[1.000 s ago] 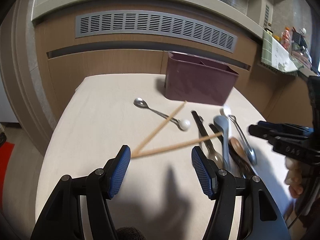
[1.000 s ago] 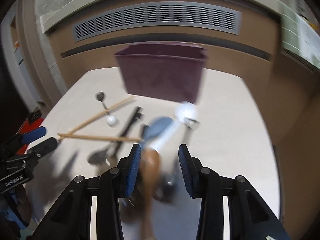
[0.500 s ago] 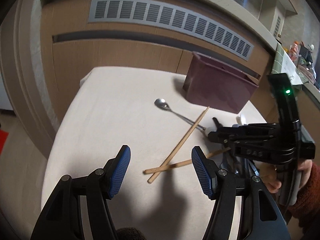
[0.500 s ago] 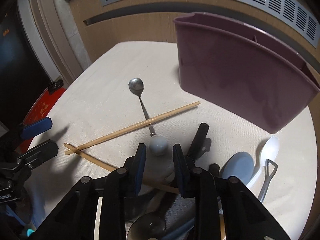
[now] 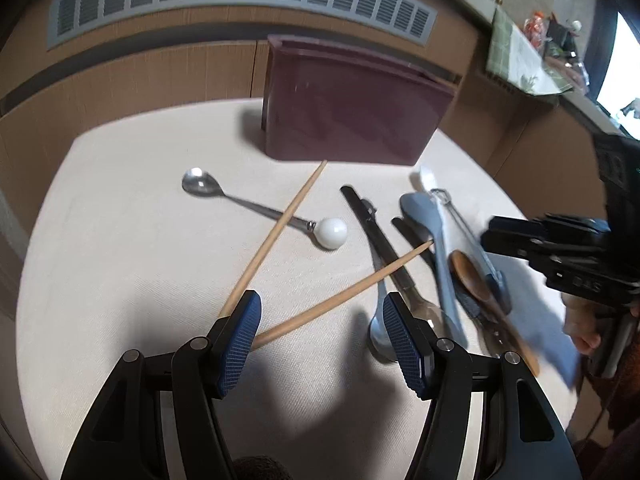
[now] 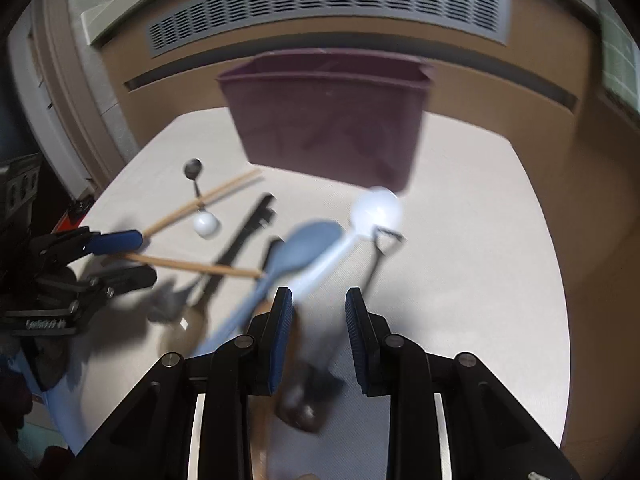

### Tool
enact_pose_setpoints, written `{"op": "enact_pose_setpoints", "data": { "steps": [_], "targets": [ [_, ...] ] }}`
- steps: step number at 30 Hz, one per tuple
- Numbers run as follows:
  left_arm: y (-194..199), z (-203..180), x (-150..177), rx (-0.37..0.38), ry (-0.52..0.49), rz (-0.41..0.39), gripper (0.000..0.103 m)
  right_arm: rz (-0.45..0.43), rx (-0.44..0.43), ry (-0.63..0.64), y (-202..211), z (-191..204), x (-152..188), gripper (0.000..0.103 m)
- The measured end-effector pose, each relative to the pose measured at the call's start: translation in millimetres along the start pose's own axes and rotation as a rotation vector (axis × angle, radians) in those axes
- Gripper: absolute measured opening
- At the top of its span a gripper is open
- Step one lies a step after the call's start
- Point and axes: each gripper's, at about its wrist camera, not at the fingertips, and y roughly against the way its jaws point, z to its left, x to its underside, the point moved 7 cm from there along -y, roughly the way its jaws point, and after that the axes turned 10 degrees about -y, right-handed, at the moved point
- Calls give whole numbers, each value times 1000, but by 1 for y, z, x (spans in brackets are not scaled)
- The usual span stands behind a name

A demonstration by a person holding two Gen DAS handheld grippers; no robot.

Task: Organize utensils
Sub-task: 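Grasp the light-blue plastic spoon with the right tool while the left tool grasps a wooden chopstick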

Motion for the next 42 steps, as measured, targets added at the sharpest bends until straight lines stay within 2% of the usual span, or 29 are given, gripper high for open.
{"op": "enact_pose_setpoints", "data": {
  "steps": [4, 6, 12, 15, 18, 24, 27, 33, 36, 39, 41, 42],
  "targets": [
    [2, -8, 10, 2, 14, 15, 64, 8, -5, -52, -3, -10, 1, 25],
    [8, -15, 17, 5, 21, 20, 64, 12, -32, -75, -6, -5, -4, 26],
    [19, -31, 34, 23, 51, 31, 64, -17, -24, -65, -20, 23, -26, 26],
    [22, -34, 37, 2, 45, 29, 64, -2, 25, -45, -39, 32, -36, 26],
    [23, -33, 38, -17, 36, 33, 64, 20, 100, -8, -50, 32, -35, 32],
    [19, -19, 36, -131, -11, 36, 64, 64, 73, -27, -38, 17, -18, 34],
    [17, -17, 34, -132, -37, 49, 64, 74, 59, -38, -38, 8, -12, 34],
    [16, -17, 37, -121, -60, 70, 64, 73, 116, 30, -51, 13, -17, 34],
    [16, -19, 39, -125, -79, 76, 64, 47, 125, 39, -46, 13, -18, 31],
    [16, -22, 40, -141, -106, 87, 64, -52, 140, 41, -21, 7, -19, 31],
    [16, -22, 35, -125, -96, 105, 58, -98, 133, 37, -1, -1, -16, 31],
    [16, -24, 30, -94, -96, 100, 46, -115, 117, 26, 10, -5, -15, 31]
  ]
}}
